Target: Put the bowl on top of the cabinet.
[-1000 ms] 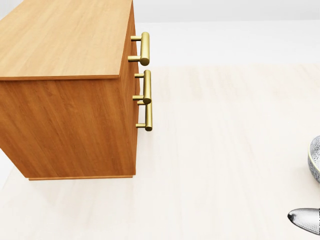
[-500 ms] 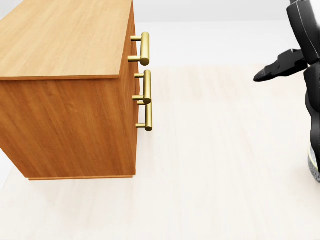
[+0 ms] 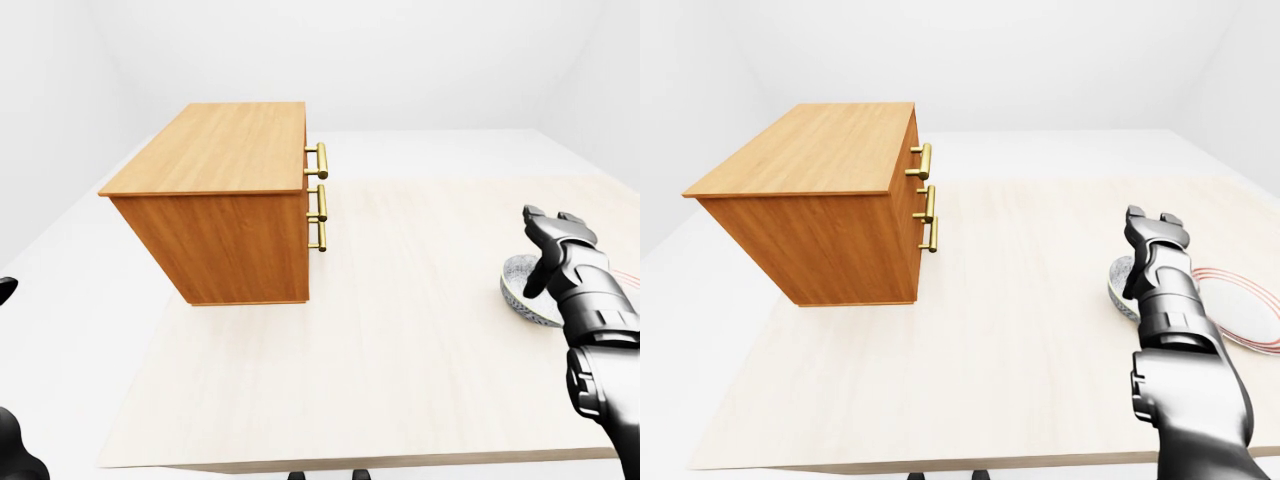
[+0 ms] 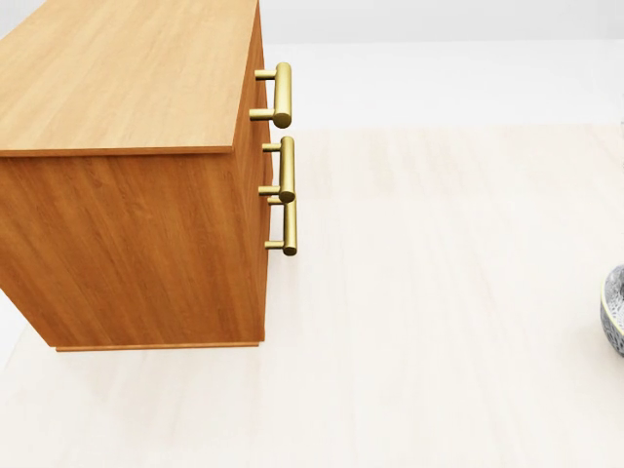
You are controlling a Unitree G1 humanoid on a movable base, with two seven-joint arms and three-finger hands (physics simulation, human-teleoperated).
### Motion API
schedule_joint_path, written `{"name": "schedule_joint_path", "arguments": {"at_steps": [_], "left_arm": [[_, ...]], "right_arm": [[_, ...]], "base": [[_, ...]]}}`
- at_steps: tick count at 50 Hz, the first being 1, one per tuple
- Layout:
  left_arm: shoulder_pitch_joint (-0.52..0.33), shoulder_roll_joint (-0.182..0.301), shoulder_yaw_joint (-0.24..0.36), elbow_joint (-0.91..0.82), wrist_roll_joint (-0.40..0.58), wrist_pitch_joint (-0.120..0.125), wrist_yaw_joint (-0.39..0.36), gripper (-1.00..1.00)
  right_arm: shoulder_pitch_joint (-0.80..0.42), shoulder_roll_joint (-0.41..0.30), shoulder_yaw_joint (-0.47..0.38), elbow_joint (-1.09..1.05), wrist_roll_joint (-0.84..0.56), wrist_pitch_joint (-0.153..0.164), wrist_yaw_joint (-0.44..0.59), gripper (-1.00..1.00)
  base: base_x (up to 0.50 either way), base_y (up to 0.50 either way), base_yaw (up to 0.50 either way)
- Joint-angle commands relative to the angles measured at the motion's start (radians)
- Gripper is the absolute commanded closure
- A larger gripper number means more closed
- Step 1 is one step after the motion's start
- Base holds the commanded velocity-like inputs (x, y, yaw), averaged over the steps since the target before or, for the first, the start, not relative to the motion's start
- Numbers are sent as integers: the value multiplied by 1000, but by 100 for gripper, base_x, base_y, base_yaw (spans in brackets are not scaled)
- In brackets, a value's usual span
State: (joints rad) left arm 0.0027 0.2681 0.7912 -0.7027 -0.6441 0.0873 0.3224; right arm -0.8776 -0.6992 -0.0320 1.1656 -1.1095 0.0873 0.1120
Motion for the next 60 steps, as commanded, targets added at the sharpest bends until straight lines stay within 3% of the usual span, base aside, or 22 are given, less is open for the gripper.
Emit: {"name": "schedule_joint_path", "arguments": {"at_steps": [1, 26, 60], "left_arm": [[0, -1, -2, 1, 2, 0, 0, -100], [3, -6, -3, 0, 5, 0, -3, -100], [4, -5, -3, -2, 2, 0, -1, -100]], "right_arm": [[28, -9, -2, 179, -18, 0, 21, -100], [117, -1, -18, 189, 61, 0, -5, -100], [161, 64, -17, 200, 114, 0, -34, -100]], "base": [[0, 0, 0], [0, 0, 0], [0, 0, 0]]}}
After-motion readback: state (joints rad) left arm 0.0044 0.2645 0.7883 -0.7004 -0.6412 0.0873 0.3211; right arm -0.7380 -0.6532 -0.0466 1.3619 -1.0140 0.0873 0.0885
